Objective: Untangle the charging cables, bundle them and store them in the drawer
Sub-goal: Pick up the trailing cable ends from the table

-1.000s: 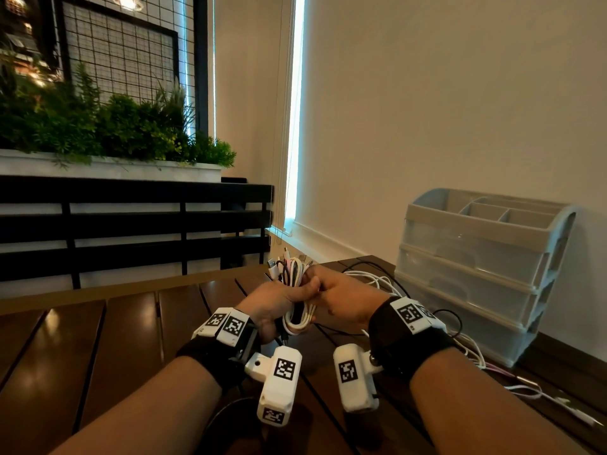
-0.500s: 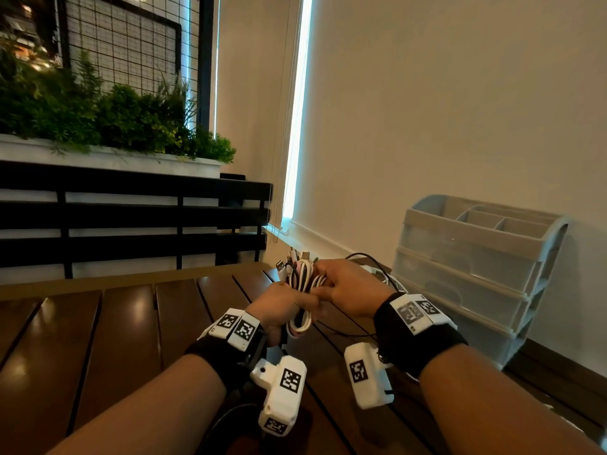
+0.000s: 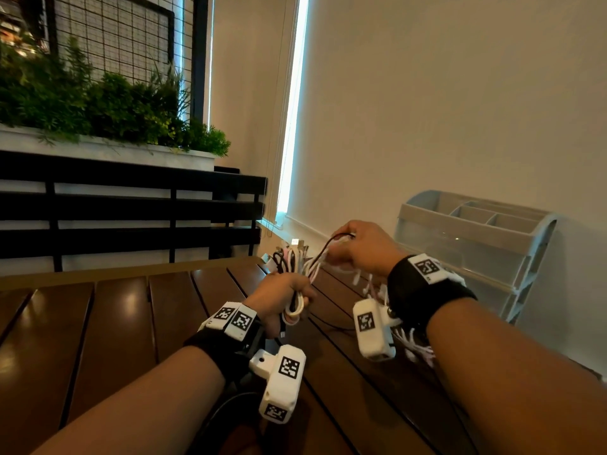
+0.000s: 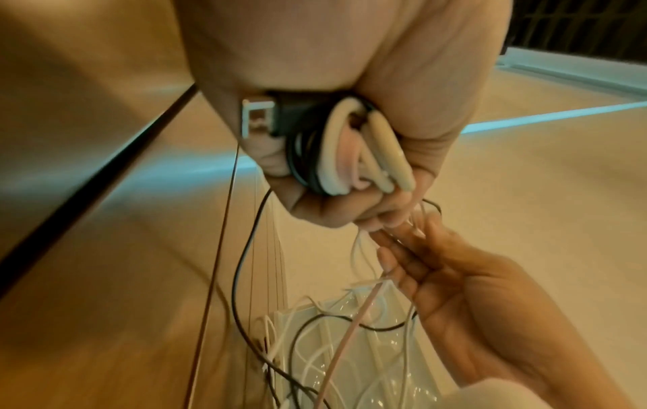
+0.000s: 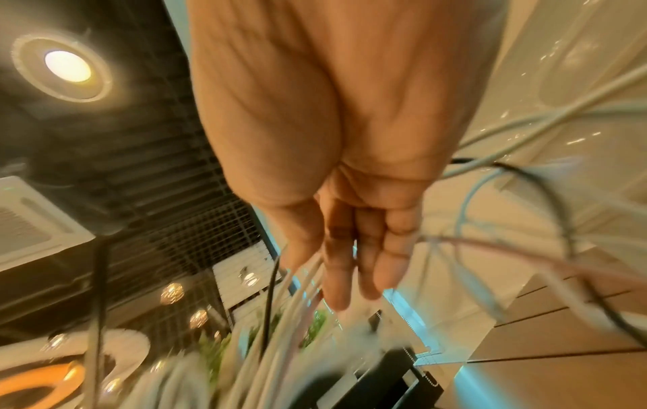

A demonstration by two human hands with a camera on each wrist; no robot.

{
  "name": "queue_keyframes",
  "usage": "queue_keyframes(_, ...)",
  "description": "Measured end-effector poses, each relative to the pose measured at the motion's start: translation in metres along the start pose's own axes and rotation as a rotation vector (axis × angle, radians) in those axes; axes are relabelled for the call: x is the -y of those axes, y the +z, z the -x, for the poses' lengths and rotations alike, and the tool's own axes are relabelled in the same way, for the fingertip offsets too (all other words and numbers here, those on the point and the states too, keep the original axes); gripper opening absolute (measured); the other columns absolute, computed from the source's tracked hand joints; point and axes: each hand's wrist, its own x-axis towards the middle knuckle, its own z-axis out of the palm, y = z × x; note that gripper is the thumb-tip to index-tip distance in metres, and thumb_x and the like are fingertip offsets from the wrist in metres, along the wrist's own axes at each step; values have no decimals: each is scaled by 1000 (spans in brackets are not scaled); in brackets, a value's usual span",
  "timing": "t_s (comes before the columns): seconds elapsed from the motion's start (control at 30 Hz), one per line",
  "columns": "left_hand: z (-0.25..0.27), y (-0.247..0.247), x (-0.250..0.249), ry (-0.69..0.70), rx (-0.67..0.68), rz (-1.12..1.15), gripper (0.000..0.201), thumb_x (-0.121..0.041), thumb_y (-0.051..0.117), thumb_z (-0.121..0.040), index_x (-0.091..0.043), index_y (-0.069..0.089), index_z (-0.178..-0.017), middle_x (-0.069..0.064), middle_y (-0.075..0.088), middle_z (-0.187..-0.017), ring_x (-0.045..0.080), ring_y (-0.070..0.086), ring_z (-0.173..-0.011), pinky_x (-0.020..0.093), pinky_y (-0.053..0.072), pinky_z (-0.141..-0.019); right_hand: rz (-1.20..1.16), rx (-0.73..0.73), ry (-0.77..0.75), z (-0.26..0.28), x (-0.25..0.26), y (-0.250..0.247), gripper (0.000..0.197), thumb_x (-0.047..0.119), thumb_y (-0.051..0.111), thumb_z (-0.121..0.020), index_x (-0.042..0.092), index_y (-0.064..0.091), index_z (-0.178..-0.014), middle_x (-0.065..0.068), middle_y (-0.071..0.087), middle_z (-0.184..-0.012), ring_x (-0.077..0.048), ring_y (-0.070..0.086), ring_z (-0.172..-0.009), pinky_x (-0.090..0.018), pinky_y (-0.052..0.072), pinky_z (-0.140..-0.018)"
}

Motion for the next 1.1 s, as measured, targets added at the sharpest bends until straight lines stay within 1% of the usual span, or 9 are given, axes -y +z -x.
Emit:
queue_keyframes(0.1, -2, -2, -1, -34, -24, 76, 31, 1, 53, -68, -7, 56, -38, 9, 48, -47, 18, 40, -32, 18, 34, -38, -88, -39, 79, -6, 2, -15, 15, 3, 64, -87, 2, 58, -101, -25, 71, -86, -32, 71, -75, -50, 58, -77)
queue_keyframes(0.27, -6, -9, 0, -40, -28, 70, 35, 0, 51, -75, -4, 55, -40, 6, 45, -43, 16, 39, -30, 17, 32, -37, 292, 41, 56, 3, 13, -24, 14, 8, 72, -82, 4, 64, -94, -14, 69, -75, -25, 66, -59, -31, 55, -54)
queue_keyframes(0.37, -8, -8, 2, -28, -17, 22, 33, -1, 54, -73, -5, 56, -40, 7, 46, -42, 17, 39, -31, 18, 32, -38, 104, 46, -131, 12, 26, -20, 41, 8, 83, -70, 10, 63, -105, -11, 65, -88, -20, 64, -76, -29, 53, -64)
queue_keyframes(0.43, -8, -7, 3, -19, 1, -1, 33, -1, 56, -70, -8, 58, -38, 7, 49, -45, 17, 40, -34, 21, 34, -42, 301, 120, -243, 16, 31, -8, 69, 20, 88, -62, 20, 54, -123, 1, 62, -112, -12, 59, -100, -24, 50, -79)
queue_keyframes(0.6, 0, -7, 0, -6, 167, 16, 6, -1, 58, -53, -5, 56, -49, 10, 48, -48, 16, 41, -34, 19, 34, -39, 562, 358, -149, 7, 14, 12, 116, 39, 91, -52, 29, 24, -146, 6, 48, -142, -17, 51, -123, -41, 36, -106)
queue_keyframes(0.73, 2, -7, -1, -23, 289, 78, 3, 2, 55, -55, 0, 52, -55, 10, 48, -46, 15, 40, -33, 18, 34, -38, 586, 560, -112, 9, 8, 6, 87, 29, 89, -59, 21, 44, -133, 9, 58, -120, -12, 55, -107, -25, 40, -88)
queue_keyframes(0.87, -2, -8, 0, -45, 371, 94, 25, -2, 61, -50, 1, 54, -73, 10, 48, -52, 15, 41, -35, 18, 36, -39, 497, 502, -151, 11, -6, 9, 41, 20, 78, -73, 18, 66, -112, 5, 67, -98, -11, 60, -87, -24, 41, -76)
queue_keyframes(1.0, -2, -9, -2, -42, 377, 112, 22, 1, 59, -53, 0, 51, -73, 11, 48, -51, 14, 41, -34, 18, 35, -37, 275, 548, -181, 9, -14, 7, 30, 8, 74, -77, 9, 69, -107, -1, 70, -94, -5, 61, -79, -14, 46, -72)
queue_keyframes(1.1, -4, -10, -1, -29, 348, 107, 17, 1, 55, -58, -1, 49, -74, 10, 48, -47, 14, 39, -34, 19, 35, -37, 205, 593, -163, 7, -13, 4, 18, 10, 70, -84, 9, 68, -102, -1, 67, -82, -7, 60, -66, -20, 50, -65)
